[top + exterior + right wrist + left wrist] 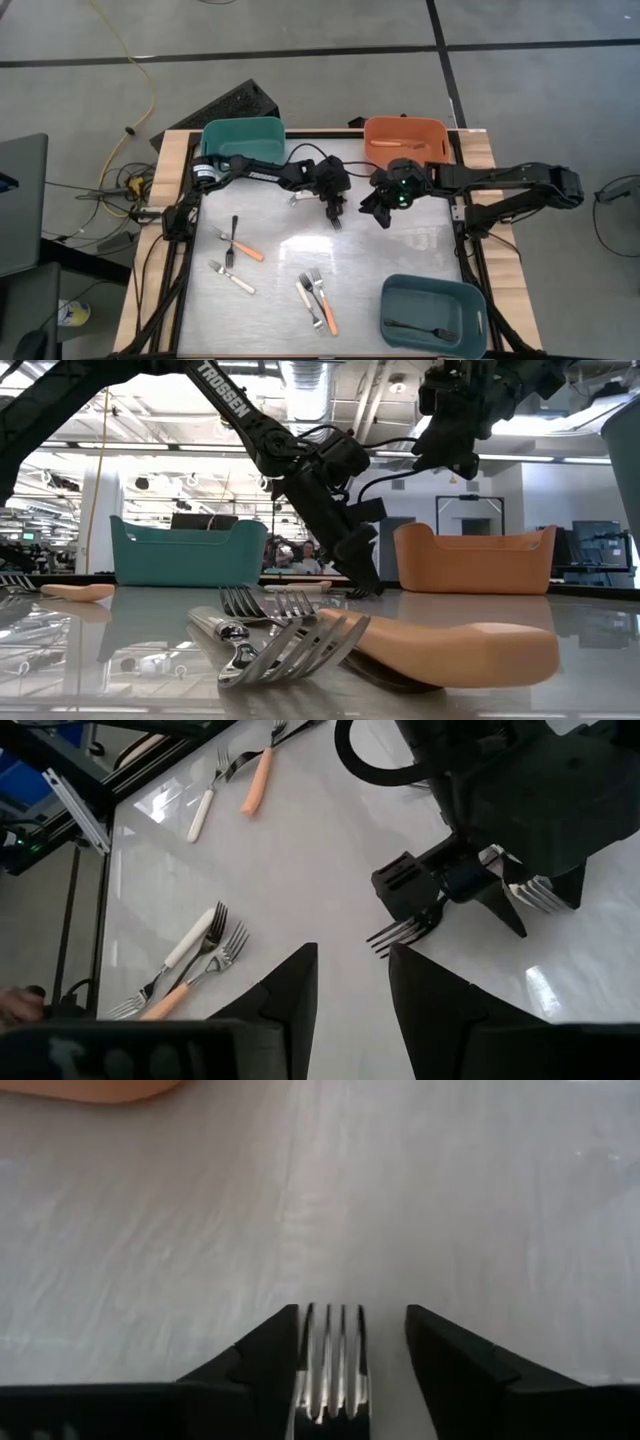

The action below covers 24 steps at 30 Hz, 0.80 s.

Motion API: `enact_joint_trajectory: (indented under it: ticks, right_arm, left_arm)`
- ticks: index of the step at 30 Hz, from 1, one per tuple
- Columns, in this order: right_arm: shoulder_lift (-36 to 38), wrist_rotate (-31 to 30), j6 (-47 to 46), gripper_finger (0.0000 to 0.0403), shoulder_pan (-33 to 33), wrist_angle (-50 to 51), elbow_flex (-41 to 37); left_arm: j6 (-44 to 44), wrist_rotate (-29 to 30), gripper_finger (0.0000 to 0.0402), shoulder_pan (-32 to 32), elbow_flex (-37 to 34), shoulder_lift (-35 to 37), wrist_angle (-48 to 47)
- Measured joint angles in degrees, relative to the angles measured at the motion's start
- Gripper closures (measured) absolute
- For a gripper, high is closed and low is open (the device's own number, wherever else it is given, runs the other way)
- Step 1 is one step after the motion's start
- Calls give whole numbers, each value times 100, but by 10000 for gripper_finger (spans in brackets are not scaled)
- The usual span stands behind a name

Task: Sort silverware by color (type)
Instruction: Put the white fork into the green bin

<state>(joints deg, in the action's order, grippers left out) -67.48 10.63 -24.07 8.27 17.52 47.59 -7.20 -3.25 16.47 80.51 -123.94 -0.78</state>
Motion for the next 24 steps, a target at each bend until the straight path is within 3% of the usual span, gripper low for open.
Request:
enact_joint_trajectory:
  ticks: [8,18,24]
  right_arm:
    - [0,-4,-4,255,0,-9,0]
    - [0,-22,0,255,0,-52,0]
    - [0,-24,1,255,11,-59,0]
  left_arm:
    - [-57,0,342,-2,2,46,-109]
    - [-53,-87,361,2,-4,821,-162]
    - [-88,-51,399,52,1,1477,-132]
